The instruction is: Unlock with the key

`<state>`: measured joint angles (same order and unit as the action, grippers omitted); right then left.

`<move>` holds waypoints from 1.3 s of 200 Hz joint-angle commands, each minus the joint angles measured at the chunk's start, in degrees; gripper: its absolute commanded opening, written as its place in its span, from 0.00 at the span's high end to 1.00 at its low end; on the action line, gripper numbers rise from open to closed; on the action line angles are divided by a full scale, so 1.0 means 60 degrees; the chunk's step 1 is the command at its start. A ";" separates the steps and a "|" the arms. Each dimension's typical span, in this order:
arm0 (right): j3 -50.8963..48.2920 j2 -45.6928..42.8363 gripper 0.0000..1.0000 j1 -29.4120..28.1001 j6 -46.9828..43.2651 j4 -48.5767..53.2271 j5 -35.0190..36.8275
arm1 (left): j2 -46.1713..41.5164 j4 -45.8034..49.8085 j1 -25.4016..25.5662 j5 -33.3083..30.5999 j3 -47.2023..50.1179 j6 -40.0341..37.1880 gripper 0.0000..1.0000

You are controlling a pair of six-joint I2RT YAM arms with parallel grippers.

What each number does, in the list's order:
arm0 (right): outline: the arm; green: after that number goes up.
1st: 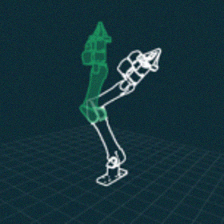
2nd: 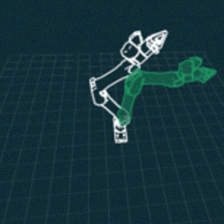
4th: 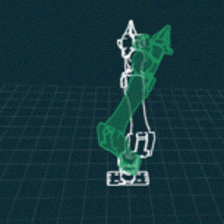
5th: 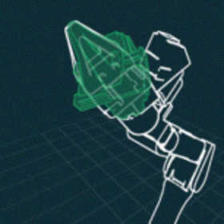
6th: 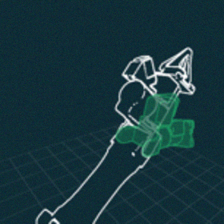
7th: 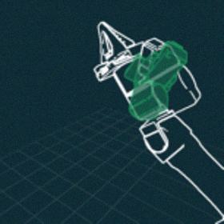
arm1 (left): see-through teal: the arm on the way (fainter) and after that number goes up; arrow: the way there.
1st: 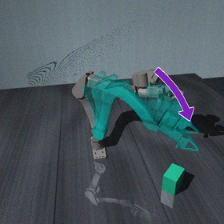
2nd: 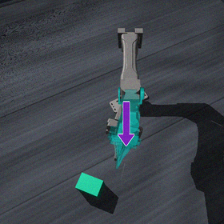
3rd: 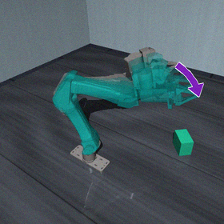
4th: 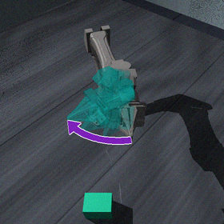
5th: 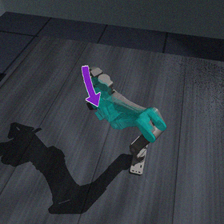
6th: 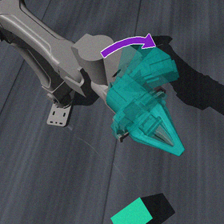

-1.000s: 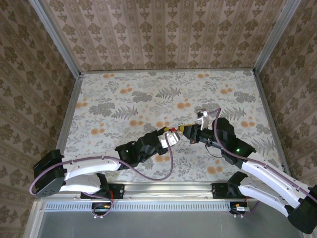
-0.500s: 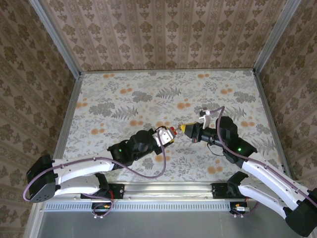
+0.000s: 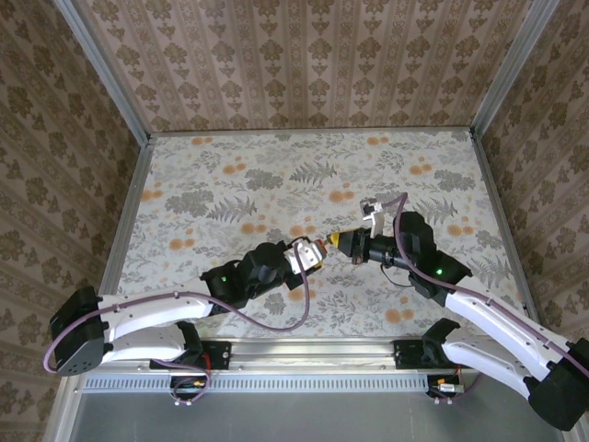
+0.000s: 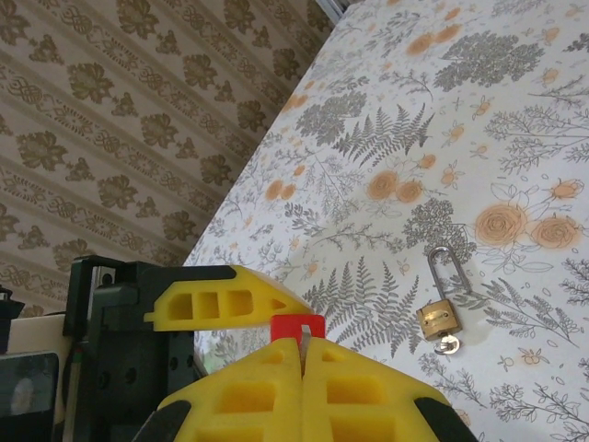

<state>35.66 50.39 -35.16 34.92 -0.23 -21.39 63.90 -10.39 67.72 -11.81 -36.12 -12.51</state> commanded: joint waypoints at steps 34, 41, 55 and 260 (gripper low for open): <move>-0.0288 0.0706 1.00 -0.0680 -0.0168 0.0807 -0.0485 | -0.0114 -0.2768 -0.0048 0.0722 -0.0704 0.0256 0.84; -0.0337 0.0780 1.00 -0.0722 -0.0151 0.0751 -0.0488 | -0.0145 -0.2858 -0.0100 0.0738 -0.0682 0.0318 0.84; -0.0412 0.0879 1.00 -0.0839 -0.0232 0.0718 -0.0334 | -0.0259 -0.3001 -0.0231 0.0809 -0.0622 0.0496 0.85; -0.0275 0.1299 0.99 -0.0718 -0.0257 0.0691 -0.1094 | -0.0078 -0.2307 -0.0462 0.1738 -0.1278 0.0152 0.86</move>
<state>34.22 58.50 -36.97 34.70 -6.96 -22.65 63.64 -8.54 63.70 -6.98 -35.24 -8.88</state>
